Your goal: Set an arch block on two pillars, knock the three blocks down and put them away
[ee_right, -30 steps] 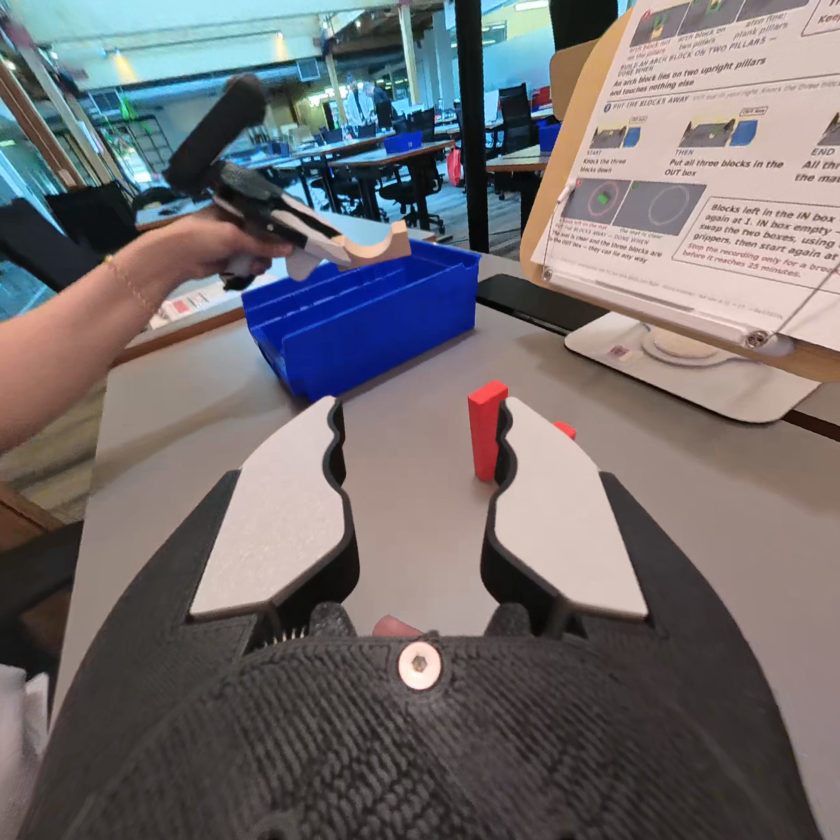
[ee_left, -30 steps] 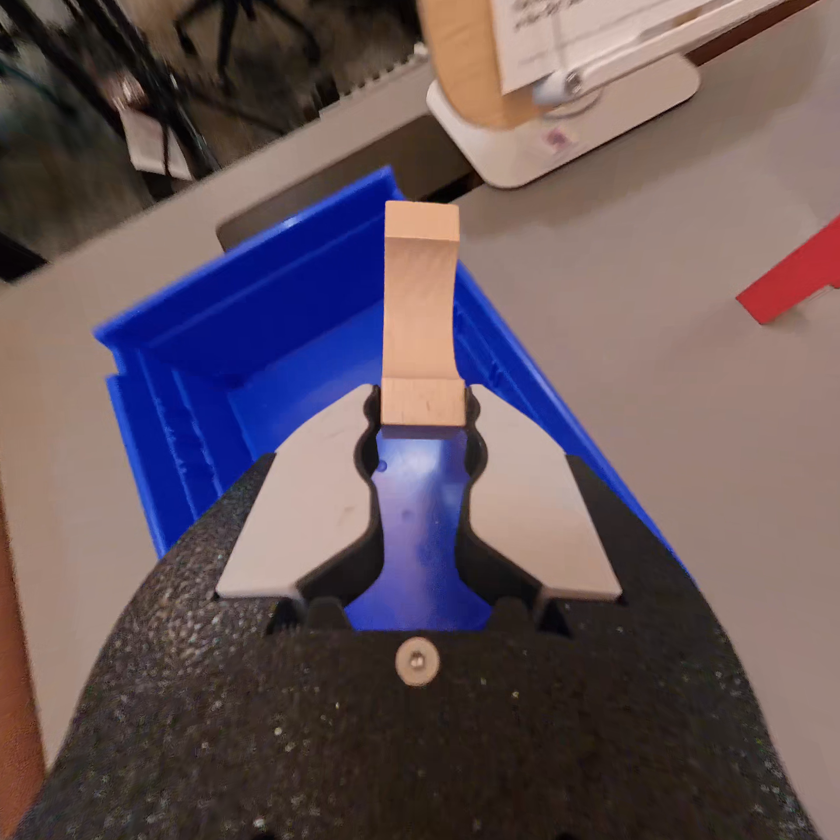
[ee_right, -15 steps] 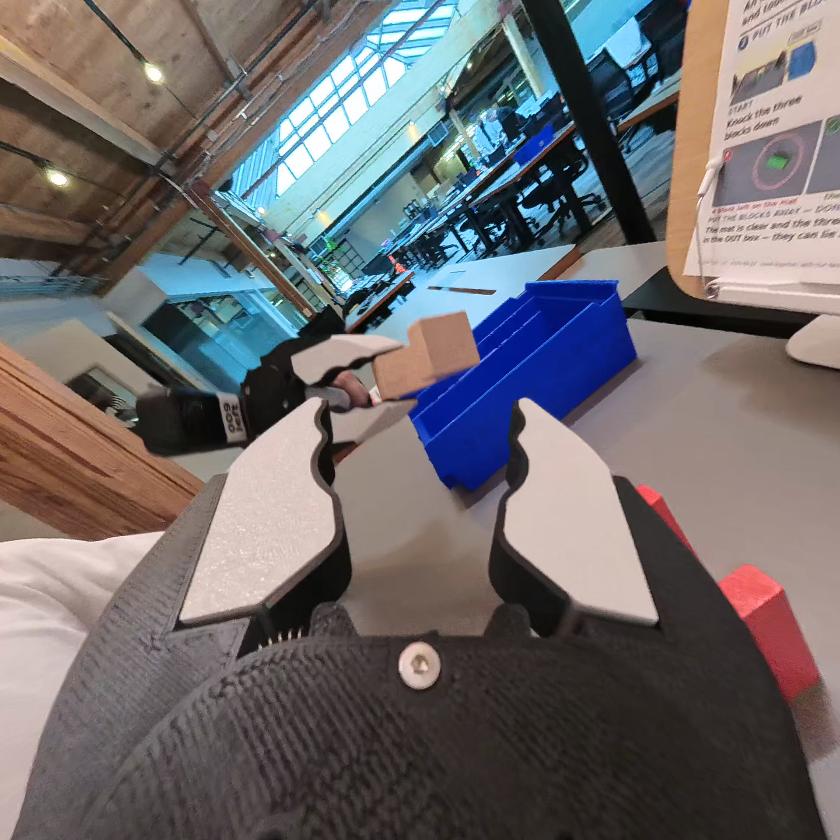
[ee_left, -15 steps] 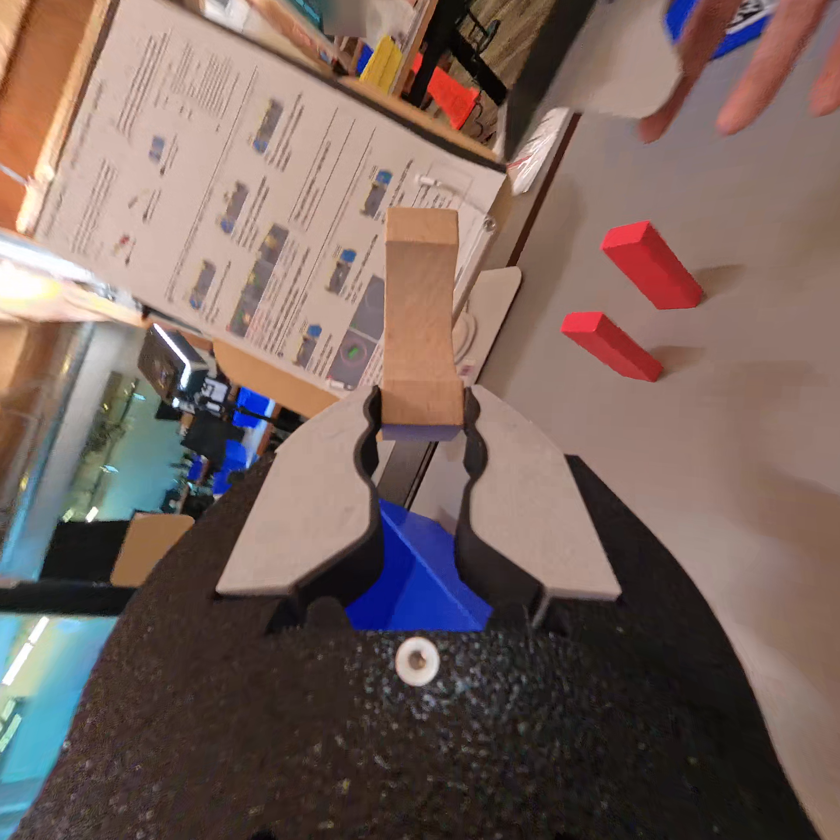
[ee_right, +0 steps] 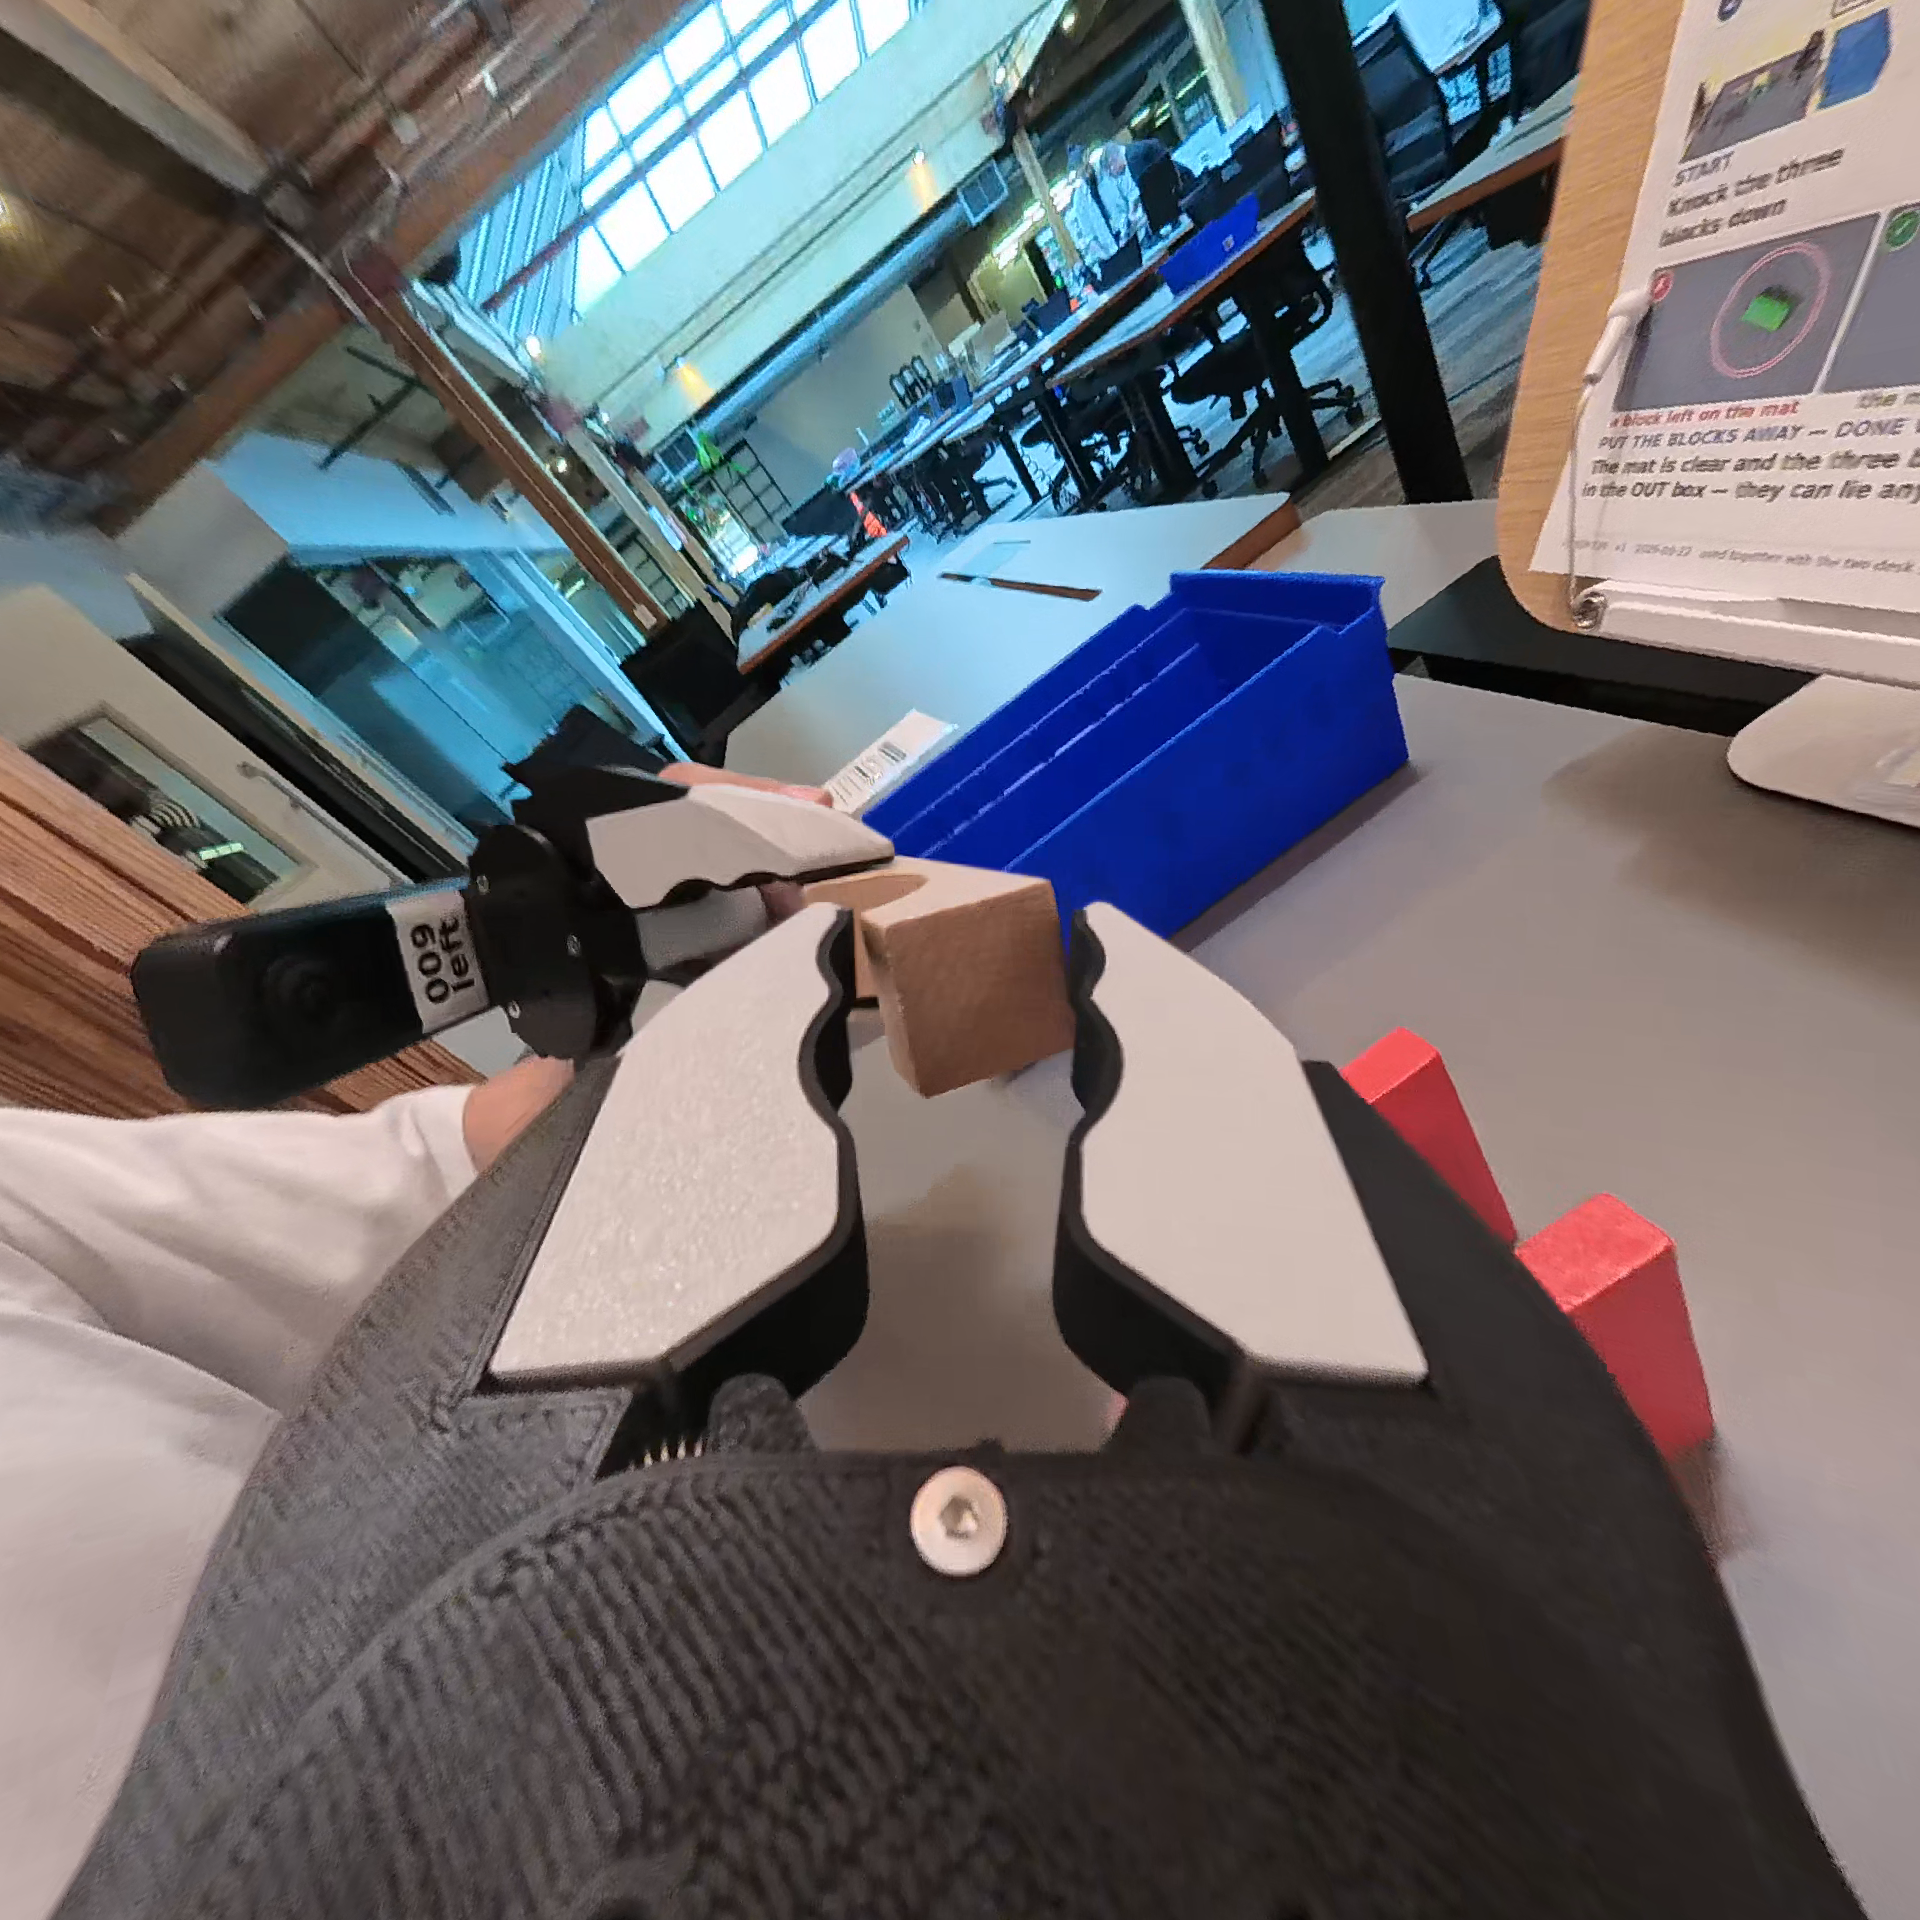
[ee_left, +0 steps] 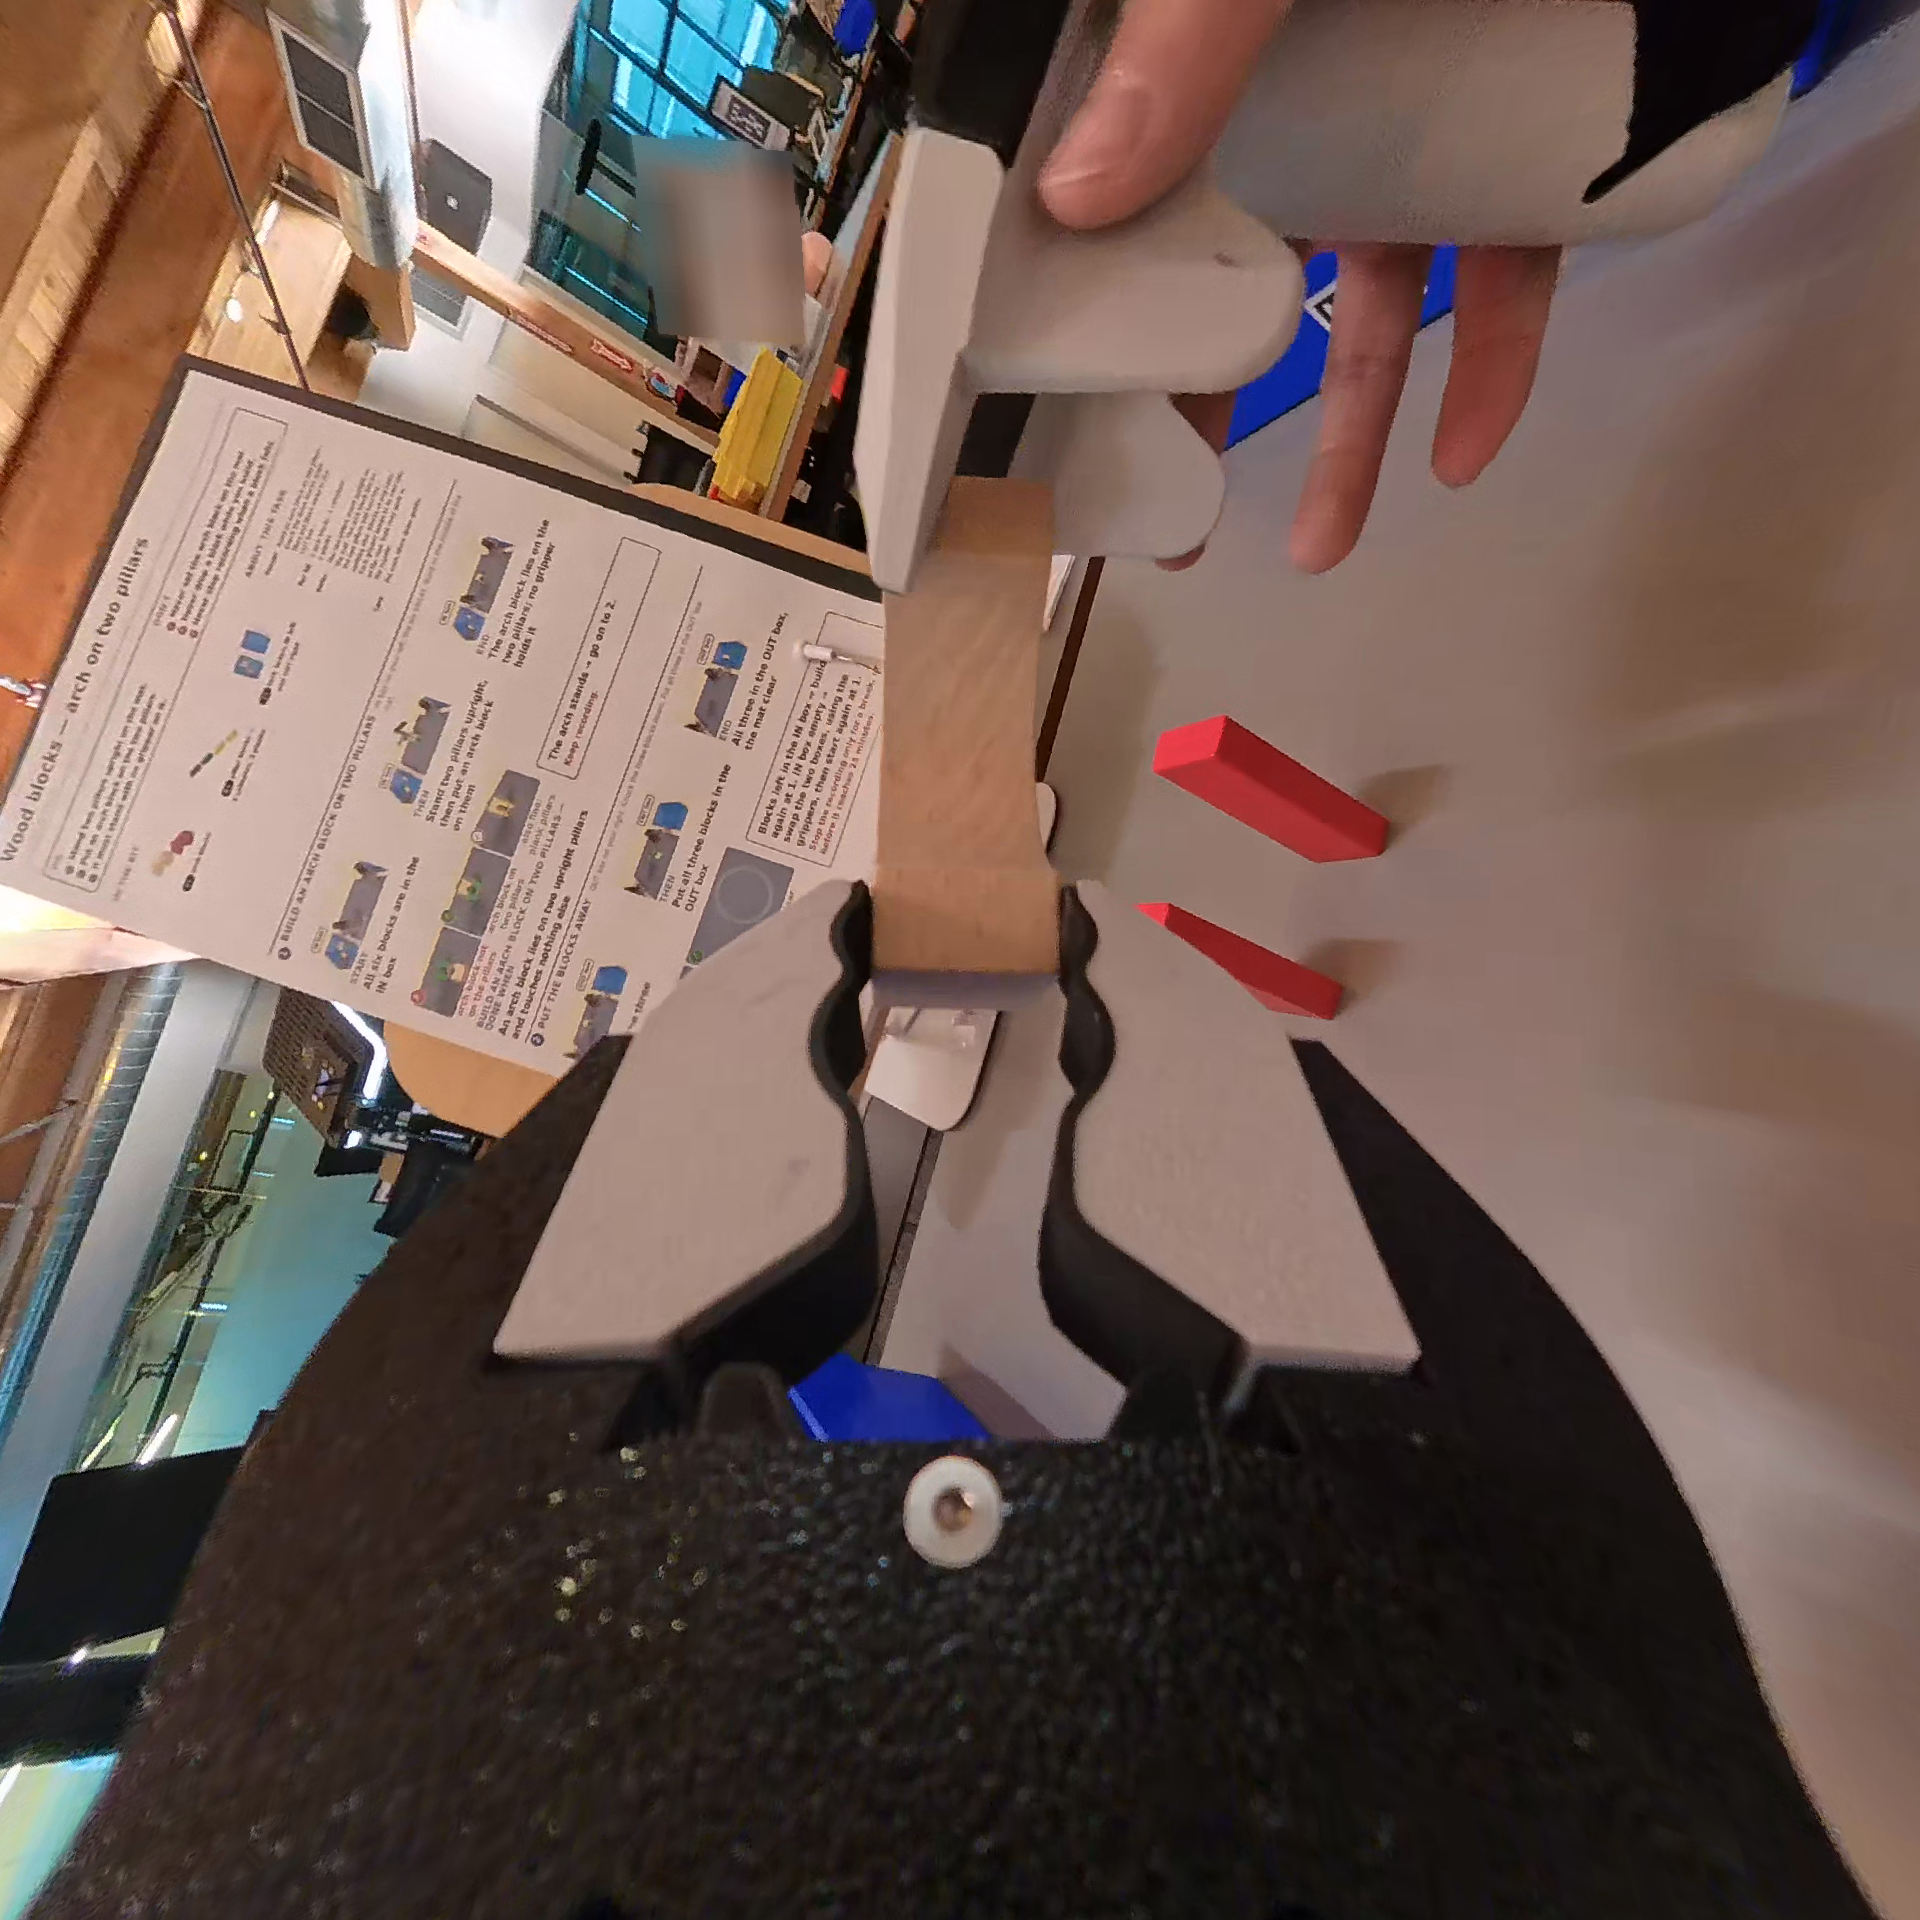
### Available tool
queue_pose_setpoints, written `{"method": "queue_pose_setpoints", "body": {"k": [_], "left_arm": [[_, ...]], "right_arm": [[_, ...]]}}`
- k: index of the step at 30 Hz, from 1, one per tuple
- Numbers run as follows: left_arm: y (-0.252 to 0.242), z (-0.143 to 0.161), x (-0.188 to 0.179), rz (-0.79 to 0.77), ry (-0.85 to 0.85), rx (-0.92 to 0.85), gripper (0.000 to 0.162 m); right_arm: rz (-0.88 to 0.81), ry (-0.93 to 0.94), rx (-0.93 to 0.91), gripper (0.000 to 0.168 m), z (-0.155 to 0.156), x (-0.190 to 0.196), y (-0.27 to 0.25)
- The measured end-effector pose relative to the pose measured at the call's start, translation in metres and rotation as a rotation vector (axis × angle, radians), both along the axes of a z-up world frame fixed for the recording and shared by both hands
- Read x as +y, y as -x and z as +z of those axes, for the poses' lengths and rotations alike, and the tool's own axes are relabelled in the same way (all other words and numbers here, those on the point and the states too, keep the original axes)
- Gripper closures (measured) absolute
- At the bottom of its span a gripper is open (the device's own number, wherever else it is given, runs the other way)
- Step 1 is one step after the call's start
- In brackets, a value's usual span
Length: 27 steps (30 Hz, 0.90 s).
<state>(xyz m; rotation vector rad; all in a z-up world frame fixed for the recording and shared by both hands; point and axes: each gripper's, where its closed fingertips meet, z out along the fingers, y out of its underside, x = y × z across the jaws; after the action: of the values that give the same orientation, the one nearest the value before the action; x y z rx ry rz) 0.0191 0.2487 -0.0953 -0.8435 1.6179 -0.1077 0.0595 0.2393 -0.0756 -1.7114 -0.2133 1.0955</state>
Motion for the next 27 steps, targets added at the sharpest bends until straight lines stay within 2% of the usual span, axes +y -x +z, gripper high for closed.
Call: {"method": "queue_pose_setpoints", "body": {"k": [1, 8, 15, 16, 18, 20, 23, 27], "left_arm": [[0.0, 0.001, -0.001, -0.004, -0.005, -0.006, 0.127], [0.005, 0.002, -0.006, -0.049, -0.014, -0.003, 0.127], [0.005, 0.009, -0.011, -0.053, 0.001, -0.075, 0.125], [0.005, 0.011, -0.013, -0.071, 0.055, -0.092, 0.121], [0.007, 0.02, -0.018, -0.129, 0.219, -0.127, 0.101], [0.01, 0.032, -0.02, -0.17, 0.425, -0.162, 0.097], [0.011, 0.034, -0.022, -0.217, 0.799, -0.108, 0.09], [0.013, 0.044, -0.045, -0.433, 1.308, -0.054, 0.087]], "right_arm": [[0.019, -0.005, -0.01, 0.126, -0.001, -0.002, 0.002], [0.09, -0.086, -0.089, 0.132, -0.001, -0.011, 0.008], [0.063, -0.206, -0.124, 0.132, 0.011, -0.017, 0.007], [0.053, -0.231, -0.138, 0.132, 0.013, -0.019, 0.005], [0.036, -0.301, -0.195, 0.133, 0.018, -0.024, 0.001], [0.019, -0.382, -0.28, 0.133, 0.02, -0.028, -0.002], [0.024, -0.532, -0.393, 0.133, 0.026, -0.039, 0.0], [-0.012, -0.709, -0.469, 0.133, 0.038, -0.05, 0.004]]}}
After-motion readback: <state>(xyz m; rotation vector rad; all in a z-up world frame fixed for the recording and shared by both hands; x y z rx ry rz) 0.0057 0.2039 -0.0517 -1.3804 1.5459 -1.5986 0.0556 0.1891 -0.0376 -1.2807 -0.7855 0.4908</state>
